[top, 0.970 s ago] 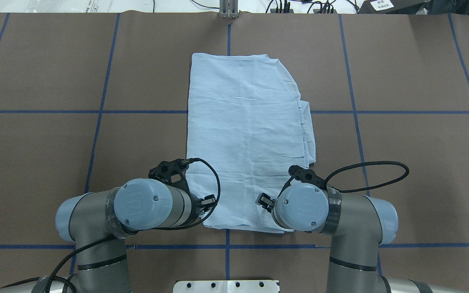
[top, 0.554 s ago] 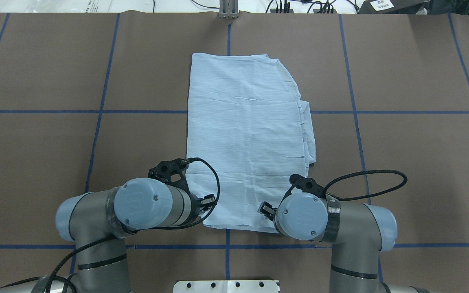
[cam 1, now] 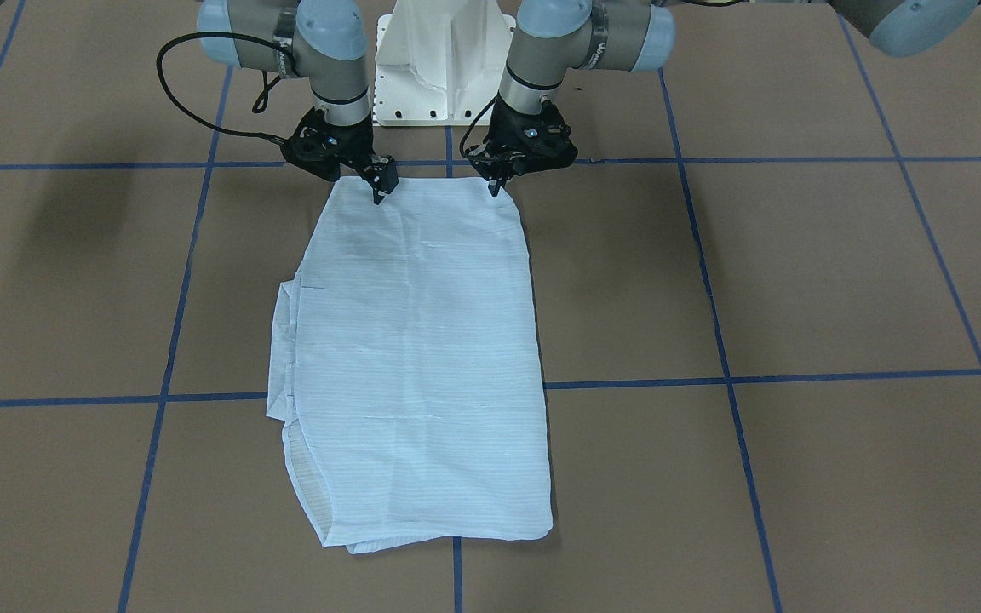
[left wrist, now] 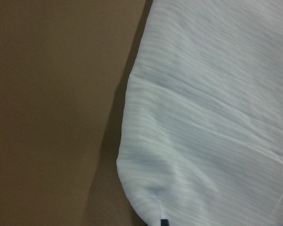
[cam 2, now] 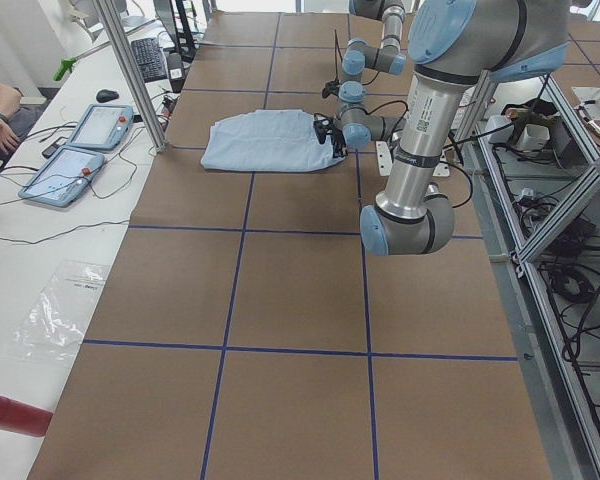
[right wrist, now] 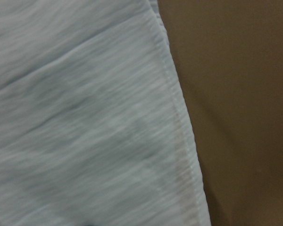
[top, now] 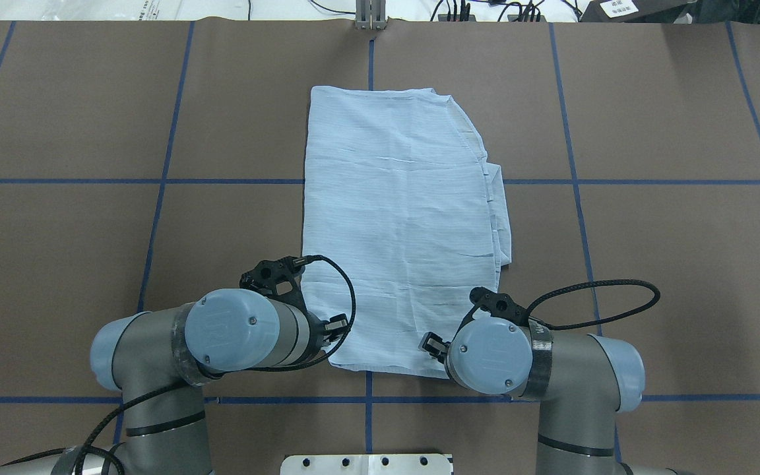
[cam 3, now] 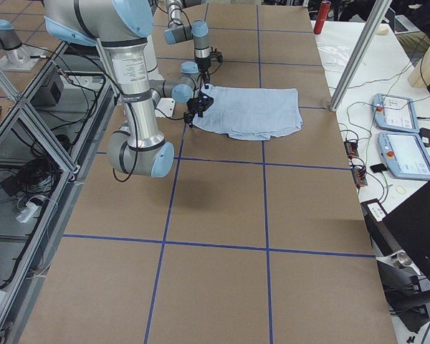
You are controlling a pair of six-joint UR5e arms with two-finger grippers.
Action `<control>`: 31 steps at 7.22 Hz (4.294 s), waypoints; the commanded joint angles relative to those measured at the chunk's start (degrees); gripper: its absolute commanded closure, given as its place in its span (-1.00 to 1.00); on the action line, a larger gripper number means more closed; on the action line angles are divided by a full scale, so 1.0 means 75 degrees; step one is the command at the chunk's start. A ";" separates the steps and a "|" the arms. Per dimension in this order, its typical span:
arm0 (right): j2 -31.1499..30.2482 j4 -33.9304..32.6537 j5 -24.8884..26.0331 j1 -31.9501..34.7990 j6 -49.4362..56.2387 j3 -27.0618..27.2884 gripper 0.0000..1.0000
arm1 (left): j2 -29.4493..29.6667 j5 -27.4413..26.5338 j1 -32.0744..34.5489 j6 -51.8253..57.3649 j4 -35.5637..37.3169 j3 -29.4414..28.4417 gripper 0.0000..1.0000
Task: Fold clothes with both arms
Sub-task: 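Lower both grippers onto the bundle's edge nearest the robot, then grasp the bundle's near edge with both grippers and lift it, then fold the near edge with both grippers over toward the far edge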
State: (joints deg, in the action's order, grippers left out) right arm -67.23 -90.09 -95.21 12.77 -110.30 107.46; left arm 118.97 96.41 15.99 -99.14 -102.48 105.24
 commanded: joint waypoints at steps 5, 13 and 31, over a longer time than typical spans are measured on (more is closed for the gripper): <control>0.0104 0.0000 -0.0033 -0.0015 0.0012 0.0039 0.63 | -0.0007 -0.0034 0.0001 0.0000 0.0000 -0.0040 1.00; 0.0151 0.0000 -0.0056 0.0184 -0.0293 0.0834 1.00 | -0.0065 0.0036 0.0082 0.0000 0.0035 0.0240 1.00; 0.1145 0.0094 -0.1075 0.1987 0.1496 0.0618 1.00 | 0.0694 0.1967 0.2282 0.0925 0.1151 0.0644 1.00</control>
State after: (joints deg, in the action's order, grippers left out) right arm -60.90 -89.32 -103.28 25.02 -102.55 115.75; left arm 122.32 108.80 29.72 -92.37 -91.02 113.78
